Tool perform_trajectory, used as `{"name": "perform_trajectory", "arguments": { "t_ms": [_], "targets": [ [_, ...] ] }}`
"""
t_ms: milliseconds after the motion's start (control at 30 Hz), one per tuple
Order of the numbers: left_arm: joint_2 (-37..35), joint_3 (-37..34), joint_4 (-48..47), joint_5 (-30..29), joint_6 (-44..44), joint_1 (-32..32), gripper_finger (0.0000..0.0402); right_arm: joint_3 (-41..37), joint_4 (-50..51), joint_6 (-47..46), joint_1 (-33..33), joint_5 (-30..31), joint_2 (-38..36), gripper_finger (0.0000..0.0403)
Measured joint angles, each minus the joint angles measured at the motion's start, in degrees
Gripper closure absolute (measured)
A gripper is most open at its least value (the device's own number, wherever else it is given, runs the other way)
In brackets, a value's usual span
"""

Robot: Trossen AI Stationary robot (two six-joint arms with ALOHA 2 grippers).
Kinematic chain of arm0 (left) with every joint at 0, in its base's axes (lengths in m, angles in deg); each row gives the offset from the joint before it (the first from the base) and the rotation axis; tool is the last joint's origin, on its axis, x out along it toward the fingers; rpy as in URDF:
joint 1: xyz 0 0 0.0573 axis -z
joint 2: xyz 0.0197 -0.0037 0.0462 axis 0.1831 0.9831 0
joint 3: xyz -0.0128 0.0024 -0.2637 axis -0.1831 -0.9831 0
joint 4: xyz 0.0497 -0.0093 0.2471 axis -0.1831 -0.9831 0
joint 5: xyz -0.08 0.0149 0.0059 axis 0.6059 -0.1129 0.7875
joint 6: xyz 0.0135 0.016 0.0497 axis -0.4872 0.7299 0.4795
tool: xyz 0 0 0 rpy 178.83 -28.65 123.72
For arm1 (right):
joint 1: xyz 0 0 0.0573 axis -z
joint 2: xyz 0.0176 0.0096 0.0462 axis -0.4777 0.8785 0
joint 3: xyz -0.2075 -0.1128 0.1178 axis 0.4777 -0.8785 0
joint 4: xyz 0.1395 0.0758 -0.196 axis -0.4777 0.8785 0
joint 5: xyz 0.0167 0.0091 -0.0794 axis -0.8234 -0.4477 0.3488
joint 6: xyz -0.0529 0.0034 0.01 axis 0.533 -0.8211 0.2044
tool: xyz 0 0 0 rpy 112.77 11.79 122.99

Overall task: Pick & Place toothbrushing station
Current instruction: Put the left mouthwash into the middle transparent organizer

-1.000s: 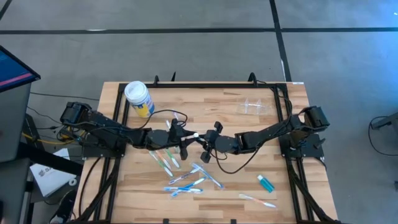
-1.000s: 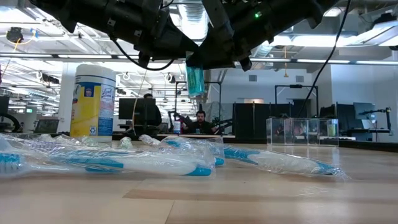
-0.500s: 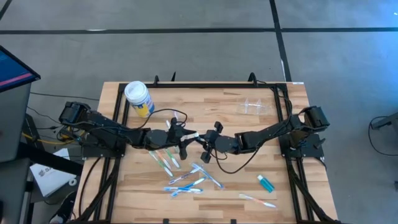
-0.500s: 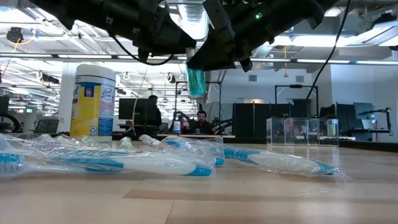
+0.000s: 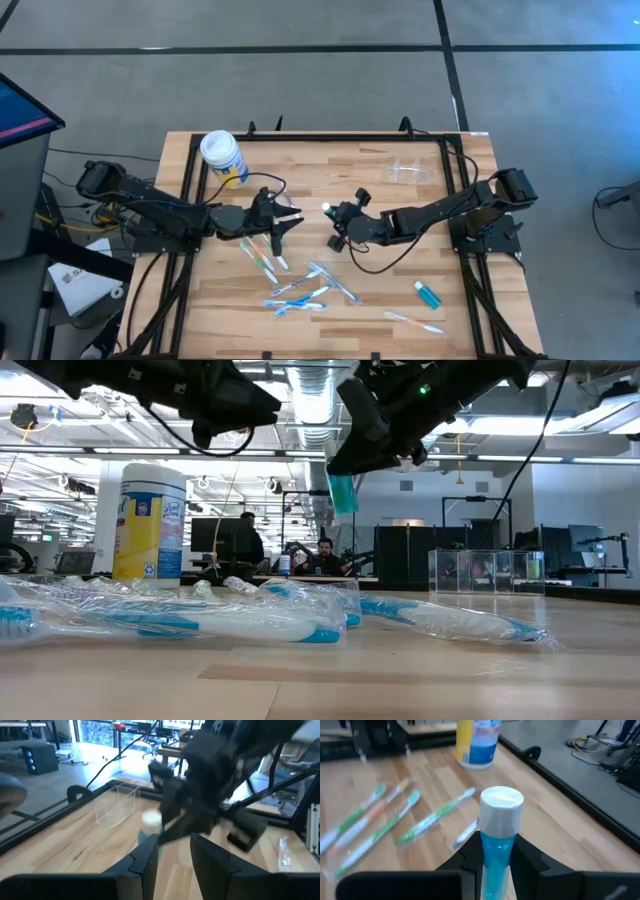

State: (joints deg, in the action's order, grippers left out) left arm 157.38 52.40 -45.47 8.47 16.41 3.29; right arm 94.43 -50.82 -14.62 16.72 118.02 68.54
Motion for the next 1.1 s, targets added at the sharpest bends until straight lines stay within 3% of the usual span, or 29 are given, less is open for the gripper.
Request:
{"name": "perform_trajectory", "arguments": {
  "t_ms": [300,700,1100],
  "targets": [
    [0.76,0.0,1.08,0.1,-0.04,0.0,0.0295,-8.18,-1.46,-1.61,1.53,2.0,-7.69,0.0343],
    [0.76,0.02,2.57,0.28,-0.06,0.0,0.0296,-23.84,-3.86,-8.32,3.53,10.68,-22.2,0.0343],
    [0.77,0.07,2.87,0.31,-0.06,0.0,0.0296,-29.88,-2.74,-10.57,10.82,13.67,-27.68,0.0341]
  ]
}}
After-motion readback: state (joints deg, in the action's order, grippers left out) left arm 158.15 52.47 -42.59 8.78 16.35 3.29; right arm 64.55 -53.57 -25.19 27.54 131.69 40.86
